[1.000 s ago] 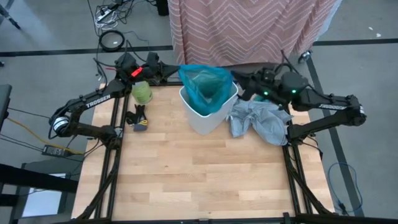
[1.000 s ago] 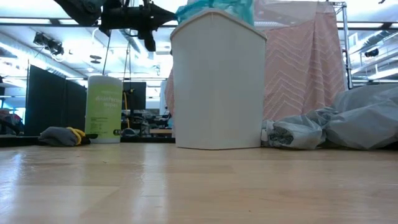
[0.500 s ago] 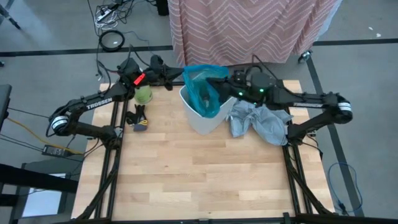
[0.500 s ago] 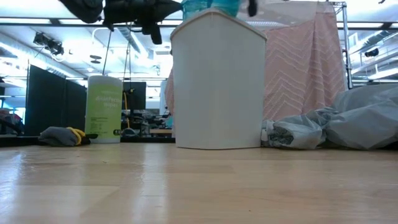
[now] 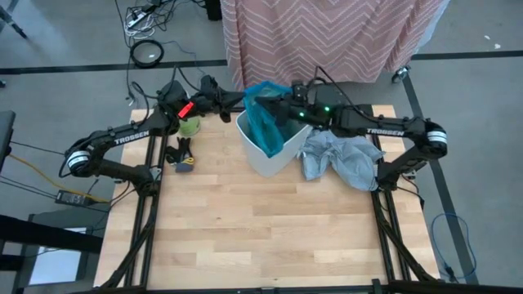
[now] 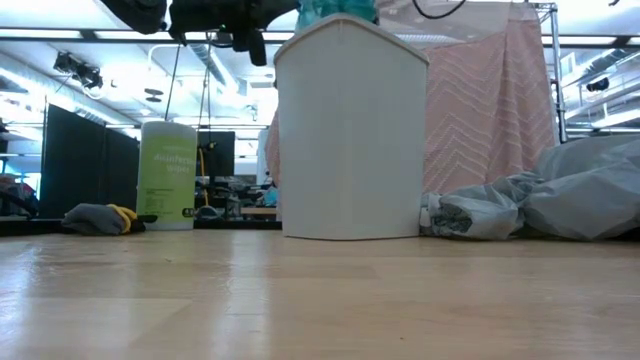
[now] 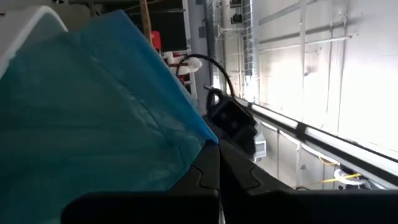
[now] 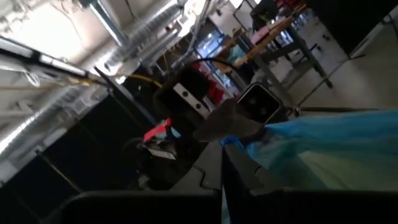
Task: Place trash/remove bag and relplace
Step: Close the trash bag
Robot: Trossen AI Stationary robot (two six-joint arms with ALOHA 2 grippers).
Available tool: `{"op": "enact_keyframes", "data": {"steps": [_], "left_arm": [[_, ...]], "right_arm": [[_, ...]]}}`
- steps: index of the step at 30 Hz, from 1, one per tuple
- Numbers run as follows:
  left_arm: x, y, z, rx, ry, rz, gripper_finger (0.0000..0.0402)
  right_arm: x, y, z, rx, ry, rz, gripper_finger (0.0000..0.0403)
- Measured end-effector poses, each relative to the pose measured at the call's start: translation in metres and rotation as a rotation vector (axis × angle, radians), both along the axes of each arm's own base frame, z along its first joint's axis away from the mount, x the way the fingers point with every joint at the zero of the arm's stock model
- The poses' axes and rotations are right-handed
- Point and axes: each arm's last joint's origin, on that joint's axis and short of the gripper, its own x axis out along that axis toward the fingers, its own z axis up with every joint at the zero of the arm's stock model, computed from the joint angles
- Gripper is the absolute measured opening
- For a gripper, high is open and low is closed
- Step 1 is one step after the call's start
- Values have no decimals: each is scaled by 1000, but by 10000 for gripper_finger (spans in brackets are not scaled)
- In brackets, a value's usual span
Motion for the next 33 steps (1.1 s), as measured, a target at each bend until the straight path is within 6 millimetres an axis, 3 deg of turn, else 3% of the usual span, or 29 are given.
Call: {"op": "enact_keyframes", "data": {"steps": [7,33], "left_arm": [[2,-1,0,0,-9,14,1],[4,-5,2,5,-29,19,1]], "right_arm": [[17,-3,9,-42,107,36,0],[13,-20,3,-43,171,4,0]]}}
